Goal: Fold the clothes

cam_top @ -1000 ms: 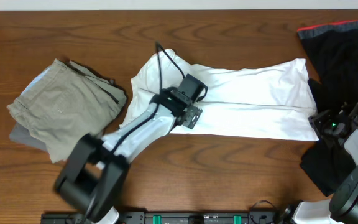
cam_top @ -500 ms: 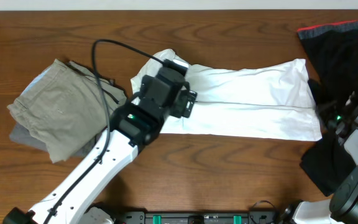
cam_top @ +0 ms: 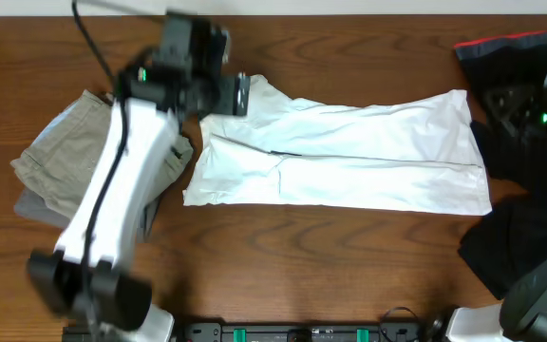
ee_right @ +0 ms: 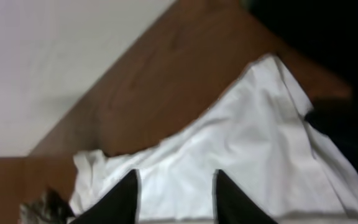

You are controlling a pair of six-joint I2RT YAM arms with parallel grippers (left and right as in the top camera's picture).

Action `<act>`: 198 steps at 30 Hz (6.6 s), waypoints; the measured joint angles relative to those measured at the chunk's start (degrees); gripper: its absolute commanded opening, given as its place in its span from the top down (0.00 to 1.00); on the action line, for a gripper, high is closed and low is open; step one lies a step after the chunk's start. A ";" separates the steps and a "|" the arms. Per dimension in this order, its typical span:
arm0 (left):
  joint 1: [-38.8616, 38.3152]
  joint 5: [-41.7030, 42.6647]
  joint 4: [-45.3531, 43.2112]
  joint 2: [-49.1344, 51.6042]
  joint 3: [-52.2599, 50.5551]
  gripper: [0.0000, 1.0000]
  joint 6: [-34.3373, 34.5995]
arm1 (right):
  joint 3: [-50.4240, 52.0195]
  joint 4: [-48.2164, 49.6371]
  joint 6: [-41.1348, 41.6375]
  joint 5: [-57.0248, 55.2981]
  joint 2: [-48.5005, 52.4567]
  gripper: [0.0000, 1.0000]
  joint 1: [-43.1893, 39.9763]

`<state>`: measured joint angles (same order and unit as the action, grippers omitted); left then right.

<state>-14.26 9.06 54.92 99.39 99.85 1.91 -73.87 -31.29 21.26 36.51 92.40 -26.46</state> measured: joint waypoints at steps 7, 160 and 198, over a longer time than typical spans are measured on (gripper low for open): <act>0.68 1.49 4.39 18.18 13.14 0.23 -4.22 | -5.92 -9.90 -3.41 -6.36 -1.09 0.46 4.44; -4.72 -13.92 2.73 14.56 11.06 0.94 1.51 | -5.97 26.23 -11.43 -20.52 32.94 0.64 9.11; -4.26 -13.92 6.97 14.56 11.06 0.94 2.43 | -5.97 5.57 -11.89 -16.87 17.27 0.99 2.80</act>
<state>-18.52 -4.86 61.89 113.95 110.91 4.34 -79.83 -25.71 9.37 19.64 109.67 -23.66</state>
